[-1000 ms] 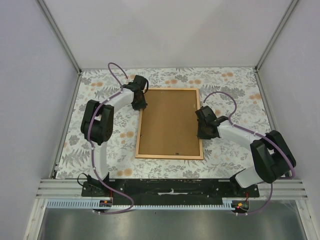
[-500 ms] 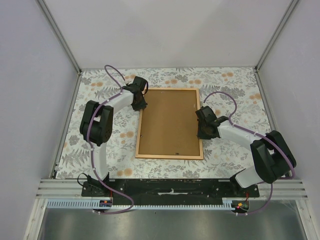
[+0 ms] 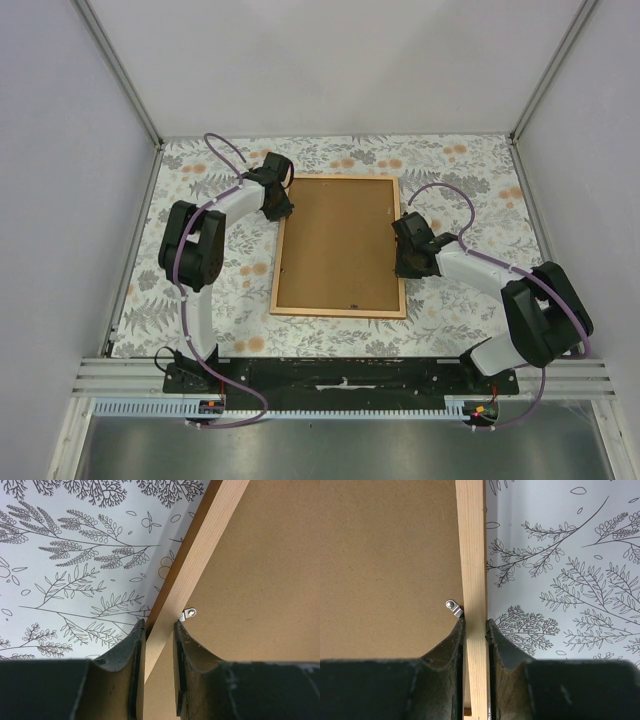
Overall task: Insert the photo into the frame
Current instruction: Press the fastener onto the backboard.
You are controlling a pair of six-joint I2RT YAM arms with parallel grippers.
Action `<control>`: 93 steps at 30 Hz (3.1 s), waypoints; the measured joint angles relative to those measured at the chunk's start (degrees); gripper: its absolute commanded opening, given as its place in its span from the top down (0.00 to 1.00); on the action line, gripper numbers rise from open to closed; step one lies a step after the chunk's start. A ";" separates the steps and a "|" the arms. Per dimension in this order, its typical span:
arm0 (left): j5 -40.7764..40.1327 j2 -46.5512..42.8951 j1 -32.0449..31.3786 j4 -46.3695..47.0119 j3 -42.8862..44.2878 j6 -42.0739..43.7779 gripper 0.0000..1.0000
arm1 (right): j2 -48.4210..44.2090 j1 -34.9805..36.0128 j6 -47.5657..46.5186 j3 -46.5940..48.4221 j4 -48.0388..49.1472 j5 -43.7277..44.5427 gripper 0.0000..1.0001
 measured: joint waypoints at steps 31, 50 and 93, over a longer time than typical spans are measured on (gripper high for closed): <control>1.97 -28.50 -4.15 -8.02 -24.20 1.79 0.46 | 1.95 0.02 1.66 1.70 0.39 -0.35 0.68; 3.28 -42.18 -14.88 -6.29 -41.77 -17.62 0.46 | 6.21 0.24 0.59 6.12 -0.52 -0.66 0.92; 4.81 -25.46 2.93 -2.08 -25.88 2.40 0.45 | 34.07 -10.69 0.33 44.30 -6.75 2.08 0.30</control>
